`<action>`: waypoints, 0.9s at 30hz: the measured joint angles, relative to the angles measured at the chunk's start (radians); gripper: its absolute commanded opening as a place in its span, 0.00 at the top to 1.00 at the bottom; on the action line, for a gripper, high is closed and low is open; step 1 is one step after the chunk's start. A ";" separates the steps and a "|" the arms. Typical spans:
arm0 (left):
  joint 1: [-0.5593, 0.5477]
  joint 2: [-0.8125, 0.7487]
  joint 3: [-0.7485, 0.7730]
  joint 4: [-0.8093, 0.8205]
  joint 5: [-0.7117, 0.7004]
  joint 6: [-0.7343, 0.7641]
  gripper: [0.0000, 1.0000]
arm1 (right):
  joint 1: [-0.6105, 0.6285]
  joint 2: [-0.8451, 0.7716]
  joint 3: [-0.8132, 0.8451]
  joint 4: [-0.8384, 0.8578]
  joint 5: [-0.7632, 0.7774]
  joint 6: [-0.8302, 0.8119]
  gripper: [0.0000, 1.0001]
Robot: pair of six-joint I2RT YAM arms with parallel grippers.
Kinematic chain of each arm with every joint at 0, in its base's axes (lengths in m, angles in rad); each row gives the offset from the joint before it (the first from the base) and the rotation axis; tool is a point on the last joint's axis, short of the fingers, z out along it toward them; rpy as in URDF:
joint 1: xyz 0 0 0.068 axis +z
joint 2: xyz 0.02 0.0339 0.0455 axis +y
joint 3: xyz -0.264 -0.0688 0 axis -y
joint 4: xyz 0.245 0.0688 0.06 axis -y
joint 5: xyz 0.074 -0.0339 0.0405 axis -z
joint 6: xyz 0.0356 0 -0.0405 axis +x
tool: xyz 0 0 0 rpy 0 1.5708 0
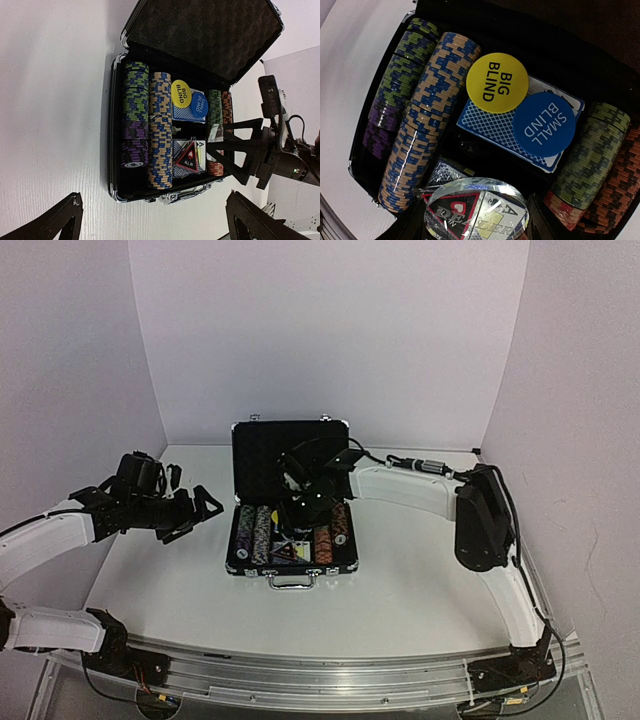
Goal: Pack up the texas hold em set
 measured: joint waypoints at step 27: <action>0.000 -0.037 -0.023 -0.031 -0.003 0.015 0.00 | -0.016 0.093 0.042 0.005 0.084 -0.028 0.49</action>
